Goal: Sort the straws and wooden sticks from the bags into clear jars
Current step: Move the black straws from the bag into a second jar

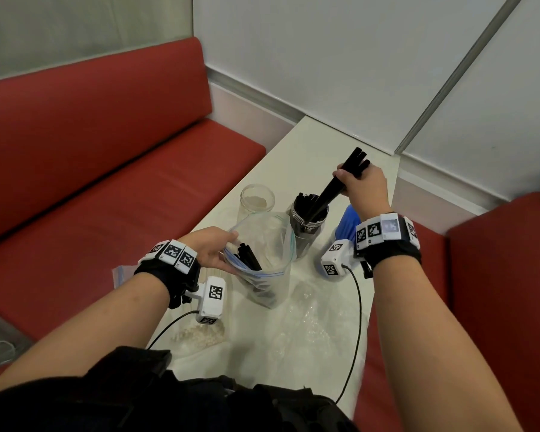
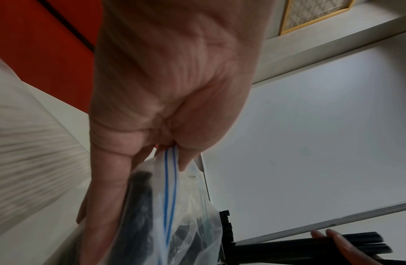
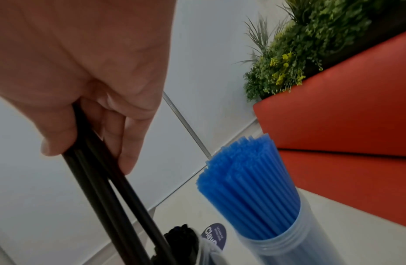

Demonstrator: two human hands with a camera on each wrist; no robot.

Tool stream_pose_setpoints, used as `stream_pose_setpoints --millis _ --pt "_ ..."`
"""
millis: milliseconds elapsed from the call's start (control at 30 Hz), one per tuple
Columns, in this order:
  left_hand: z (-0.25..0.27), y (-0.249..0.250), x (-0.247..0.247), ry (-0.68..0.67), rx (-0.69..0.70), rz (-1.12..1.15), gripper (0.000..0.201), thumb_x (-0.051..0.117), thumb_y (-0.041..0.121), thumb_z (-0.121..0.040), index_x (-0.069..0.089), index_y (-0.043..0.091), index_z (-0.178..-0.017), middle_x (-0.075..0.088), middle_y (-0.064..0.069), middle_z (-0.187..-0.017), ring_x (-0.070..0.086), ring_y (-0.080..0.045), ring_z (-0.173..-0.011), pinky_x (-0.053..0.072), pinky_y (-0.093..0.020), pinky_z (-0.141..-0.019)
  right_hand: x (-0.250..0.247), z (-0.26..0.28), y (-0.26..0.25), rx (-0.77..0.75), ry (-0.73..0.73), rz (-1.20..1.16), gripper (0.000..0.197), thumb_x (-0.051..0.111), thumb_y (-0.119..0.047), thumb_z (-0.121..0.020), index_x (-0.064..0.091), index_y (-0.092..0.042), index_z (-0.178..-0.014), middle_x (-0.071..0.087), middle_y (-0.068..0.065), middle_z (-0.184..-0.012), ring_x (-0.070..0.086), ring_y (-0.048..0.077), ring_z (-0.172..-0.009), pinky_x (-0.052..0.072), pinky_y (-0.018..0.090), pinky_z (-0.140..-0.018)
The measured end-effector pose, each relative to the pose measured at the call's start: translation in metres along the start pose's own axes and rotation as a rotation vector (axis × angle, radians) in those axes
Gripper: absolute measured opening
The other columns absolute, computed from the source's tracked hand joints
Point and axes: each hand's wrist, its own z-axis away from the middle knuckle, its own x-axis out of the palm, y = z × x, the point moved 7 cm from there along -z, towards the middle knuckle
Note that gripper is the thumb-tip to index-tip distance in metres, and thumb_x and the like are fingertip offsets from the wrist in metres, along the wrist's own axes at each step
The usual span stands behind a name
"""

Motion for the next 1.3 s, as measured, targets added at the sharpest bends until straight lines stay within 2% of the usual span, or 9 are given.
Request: stream_pose_setpoints --millis 233,333,533,667,833,967,1100,1200,1300 --pt "-0.002 0.001 -0.002 0.010 -0.002 0.002 0.035 0.043 0.028 -0.105 0.054 -0.004 -0.116 0.058 -0.027 -0.117 0.065 -0.043 -0.101 0.059 -0.055 -0.071 0.010 -0.013 -0.006 -0.031 -0.014 0.148 0.014 0.068 -0.016 -0.088 0.066 -0.029 -0.084 0.073 0.012 -0.100 0.069 0.033 -0.101 0.054 0.052 -0.095" --pt "-0.002 0.001 -0.003 0.011 -0.005 0.011 0.036 0.042 0.029 -0.105 0.054 -0.003 -0.116 0.057 -0.026 -0.115 0.064 -0.042 -0.101 0.060 -0.053 -0.070 0.010 -0.018 -0.006 -0.026 0.043 0.162 0.005 0.067 -0.018 -0.090 0.070 -0.020 -0.094 0.072 0.009 -0.099 0.069 0.031 -0.097 0.056 0.050 -0.091" --pt "-0.004 0.003 -0.006 0.019 -0.008 0.022 0.041 0.042 0.030 -0.105 0.051 -0.005 -0.124 0.054 -0.027 -0.124 0.063 -0.043 -0.105 0.060 -0.052 -0.068 0.008 -0.020 -0.005 -0.026 0.118 0.136 0.021 0.068 -0.021 -0.091 0.069 -0.007 -0.107 0.071 0.012 -0.103 0.070 0.030 -0.096 0.059 0.049 -0.087" --pt "-0.005 0.003 -0.005 0.019 -0.019 0.025 0.040 0.042 0.030 -0.105 0.051 -0.004 -0.124 0.054 -0.027 -0.127 0.062 -0.043 -0.108 0.060 -0.052 -0.071 0.004 -0.022 -0.001 0.007 0.159 0.053 0.025 0.070 -0.023 -0.090 0.067 -0.006 -0.108 0.071 0.012 -0.101 0.072 0.026 -0.087 0.062 0.048 -0.078" --pt "-0.006 0.003 -0.001 0.009 -0.026 0.019 0.039 0.041 0.030 -0.105 0.052 -0.003 -0.122 0.055 -0.028 -0.124 0.063 -0.043 -0.105 0.059 -0.054 -0.073 0.000 -0.017 0.027 0.117 0.209 0.030 0.027 0.070 -0.021 -0.091 0.065 -0.002 -0.110 0.070 0.016 -0.105 0.071 0.032 -0.093 0.061 0.050 -0.082" --pt "-0.007 0.003 0.000 -0.002 -0.019 0.018 0.041 0.040 0.029 -0.106 0.051 -0.005 -0.125 0.055 -0.029 -0.125 0.063 -0.043 -0.106 0.059 -0.053 -0.073 -0.012 -0.016 0.044 0.178 0.317 -0.050 0.020 0.069 -0.020 -0.092 0.063 -0.005 -0.104 0.071 0.017 -0.104 0.073 0.028 -0.084 0.064 0.043 -0.072" --pt "-0.008 0.003 0.002 -0.001 -0.019 0.013 0.040 0.040 0.030 -0.106 0.052 -0.004 -0.122 0.057 -0.028 -0.118 0.065 -0.041 -0.099 0.060 -0.053 -0.069 -0.015 -0.015 0.045 0.167 0.396 0.000 0.022 0.066 -0.024 -0.095 0.064 -0.006 -0.107 0.070 0.011 -0.104 0.070 0.029 -0.092 0.061 0.048 -0.082" --pt "-0.007 0.003 0.003 -0.004 -0.016 0.010 0.040 0.040 0.030 -0.106 0.052 -0.005 -0.123 0.057 -0.028 -0.120 0.066 -0.041 -0.098 0.061 -0.050 -0.064 -0.002 -0.011 0.042 0.142 0.350 0.095 0.024 0.065 -0.023 -0.095 0.065 -0.004 -0.110 0.069 0.013 -0.105 0.069 0.031 -0.095 0.059 0.047 -0.083" --pt "-0.006 0.004 0.003 -0.001 -0.013 0.012 0.041 0.040 0.030 -0.106 0.051 -0.005 -0.124 0.056 -0.029 -0.123 0.065 -0.041 -0.099 0.061 -0.050 -0.063 0.025 -0.004 0.045 0.088 0.211 0.225 0.024 0.064 -0.019 -0.095 0.066 -0.004 -0.112 0.070 0.015 -0.107 0.067 0.031 -0.099 0.053 0.036 -0.081"
